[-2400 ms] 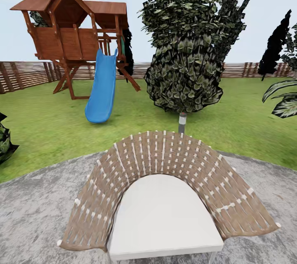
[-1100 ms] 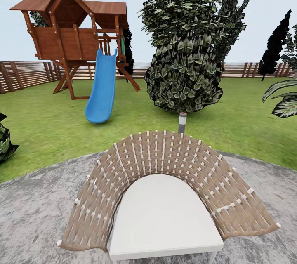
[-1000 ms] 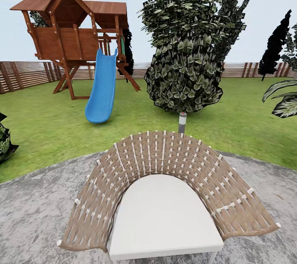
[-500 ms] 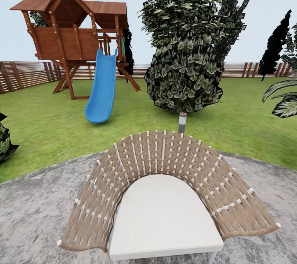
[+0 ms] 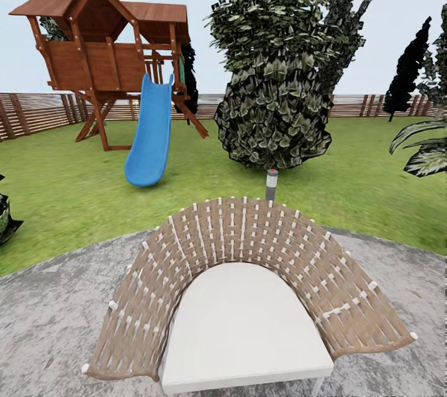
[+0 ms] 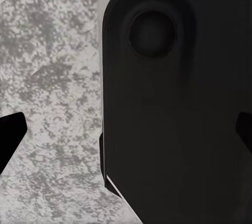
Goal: In the garden, pick up the pesticide atomizer on the floor and spray pesticide onto both trees until each tree trunk is fully covered.
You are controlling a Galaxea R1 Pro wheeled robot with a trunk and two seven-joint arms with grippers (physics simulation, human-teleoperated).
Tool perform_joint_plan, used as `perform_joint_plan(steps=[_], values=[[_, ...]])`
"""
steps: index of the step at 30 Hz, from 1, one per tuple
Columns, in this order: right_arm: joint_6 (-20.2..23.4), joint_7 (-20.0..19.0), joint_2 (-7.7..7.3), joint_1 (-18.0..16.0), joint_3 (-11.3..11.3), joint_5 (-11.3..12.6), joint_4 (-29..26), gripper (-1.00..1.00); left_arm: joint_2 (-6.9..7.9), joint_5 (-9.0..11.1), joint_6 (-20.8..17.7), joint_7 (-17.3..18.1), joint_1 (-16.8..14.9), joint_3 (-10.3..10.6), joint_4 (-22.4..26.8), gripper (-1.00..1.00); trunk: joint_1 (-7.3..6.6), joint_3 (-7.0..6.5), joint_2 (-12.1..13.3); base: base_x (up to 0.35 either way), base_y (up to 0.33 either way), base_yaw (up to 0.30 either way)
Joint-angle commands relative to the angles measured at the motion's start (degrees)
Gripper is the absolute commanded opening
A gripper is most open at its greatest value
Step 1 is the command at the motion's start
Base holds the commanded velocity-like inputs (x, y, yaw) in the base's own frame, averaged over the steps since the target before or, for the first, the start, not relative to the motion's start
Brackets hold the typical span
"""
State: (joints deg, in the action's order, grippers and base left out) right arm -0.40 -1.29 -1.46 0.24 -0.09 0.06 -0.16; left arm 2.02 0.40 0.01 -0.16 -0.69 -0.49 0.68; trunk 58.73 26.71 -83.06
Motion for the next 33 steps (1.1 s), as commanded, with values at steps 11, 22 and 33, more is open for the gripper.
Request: perform_joint_plan(steps=[11,22,33], values=[[0.0,0.1,-0.03,0.0,-0.1,0.0,0.0,1.0,0.01,0.0,1.4,0.0,0.0,0.0,0.0,1.0,0.0,-0.4,0.0,0.0,0.0,-0.23],[0.0,0.1,-0.07,0.0,-0.1,0.0,0.0,1.0,0.01,0.0,2.0,0.0,0.0,0.0,0.0,1.0,0.0,-0.72,0.0,0.0,0.0,-0.271],[0.0,0.0,-0.1,0.0,-0.1,0.0,0.0,1.0,0.01,0.0,2.2,0.0,0.0,0.0,0.0,1.0,0.0,-0.87,0.0,0.0,0.0,-0.274]])
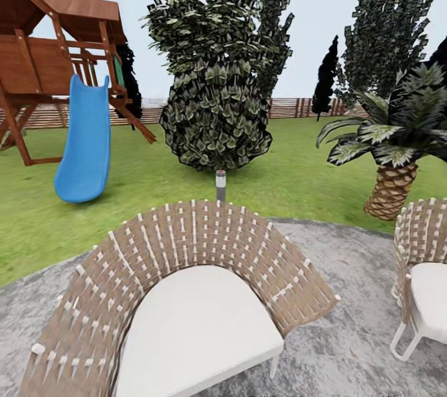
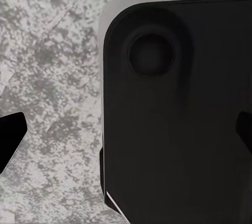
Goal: In the garden, pick up the pesticide atomizer on the floor and spray pesticide onto both trees until each tree trunk is fully covered.
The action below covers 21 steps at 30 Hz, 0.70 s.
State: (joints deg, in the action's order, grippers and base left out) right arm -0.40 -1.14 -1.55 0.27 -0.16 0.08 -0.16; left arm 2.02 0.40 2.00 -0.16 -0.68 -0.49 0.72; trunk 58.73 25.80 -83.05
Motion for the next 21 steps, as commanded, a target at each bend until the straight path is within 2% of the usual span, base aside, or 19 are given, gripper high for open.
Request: perform_joint_plan(steps=[1,21], values=[[0.0,-0.1,-0.01,0.0,0.0,0.0,0.0,1.0,0.0,0.0,0.2,0.0,0.0,0.0,0.0,1.0,0.0,0.04,0.0,0.0,0.0,-0.274],[0.0,-0.4,0.04,0.0,0.0,0.0,0.0,1.0,-0.01,0.0,0.3,0.0,0.0,-0.1,0.0,1.0,0.0,0.03,0.0,0.0,0.0,-0.274]])
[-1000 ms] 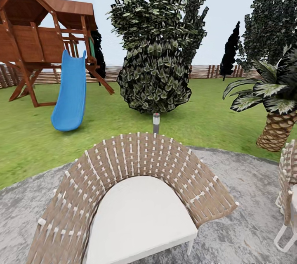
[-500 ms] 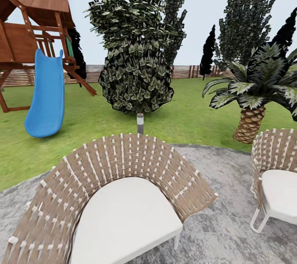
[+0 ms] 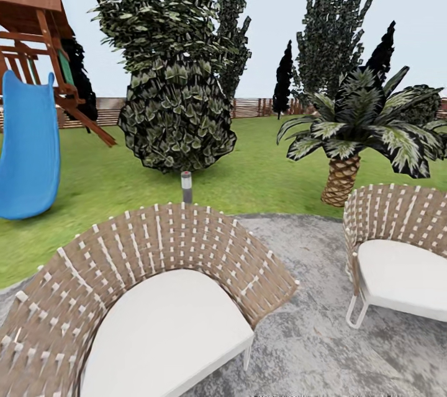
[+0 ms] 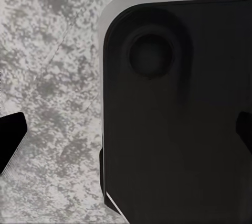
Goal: In the garden, pick up the pesticide atomizer on the floor and spray pesticide onto both trees until each tree trunk is fully covered.
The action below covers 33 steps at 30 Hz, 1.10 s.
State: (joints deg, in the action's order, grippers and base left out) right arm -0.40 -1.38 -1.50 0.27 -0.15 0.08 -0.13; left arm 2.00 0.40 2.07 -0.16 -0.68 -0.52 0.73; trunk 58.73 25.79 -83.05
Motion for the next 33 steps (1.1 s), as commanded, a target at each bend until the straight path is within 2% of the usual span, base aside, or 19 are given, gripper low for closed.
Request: perform_joint_plan(steps=[1,33], values=[[0.0,-0.2,-0.01,0.0,0.0,0.0,0.0,1.0,-0.01,0.0,0.3,0.0,0.0,0.0,0.0,1.0,0.0,0.04,0.0,0.0,0.0,-0.274],[0.0,-0.2,-0.16,0.0,0.0,0.1,0.0,1.0,0.02,0.1,1.0,0.4,0.0,-0.1,-0.1,1.0,0.0,0.04,0.0,0.0,0.0,-0.274]])
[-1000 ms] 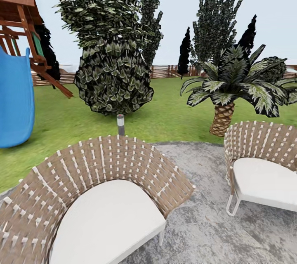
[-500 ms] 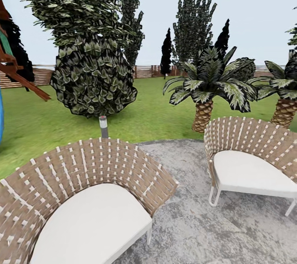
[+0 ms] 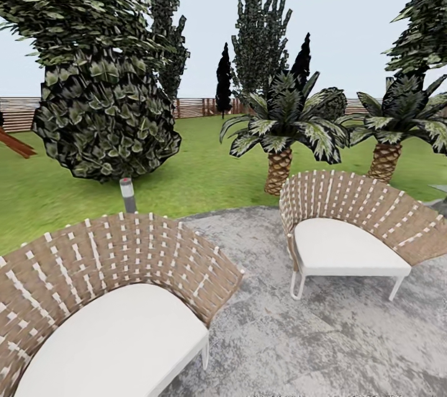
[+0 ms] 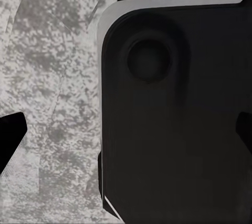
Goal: In the garden, pick up the pesticide atomizer on the floor and spray pesticide onto both trees until each tree trunk is fully covered.
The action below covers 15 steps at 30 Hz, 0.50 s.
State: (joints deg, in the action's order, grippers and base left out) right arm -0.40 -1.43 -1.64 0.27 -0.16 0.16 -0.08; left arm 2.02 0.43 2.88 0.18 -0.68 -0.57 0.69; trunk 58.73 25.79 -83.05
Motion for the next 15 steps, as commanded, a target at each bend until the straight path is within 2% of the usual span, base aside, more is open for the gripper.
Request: perform_joint_plan(steps=[1,15], values=[[0.0,-0.1,-0.01,0.0,0.0,0.0,0.0,1.0,0.01,0.0,0.2,0.1,0.0,0.0,0.0,1.0,0.0,0.04,0.0,0.0,0.0,-0.277],[0.0,-0.1,-0.03,0.0,0.0,0.0,0.0,1.0,-0.04,0.1,0.2,0.4,0.0,0.0,0.0,1.0,0.0,0.04,0.0,0.0,0.0,-0.277]])
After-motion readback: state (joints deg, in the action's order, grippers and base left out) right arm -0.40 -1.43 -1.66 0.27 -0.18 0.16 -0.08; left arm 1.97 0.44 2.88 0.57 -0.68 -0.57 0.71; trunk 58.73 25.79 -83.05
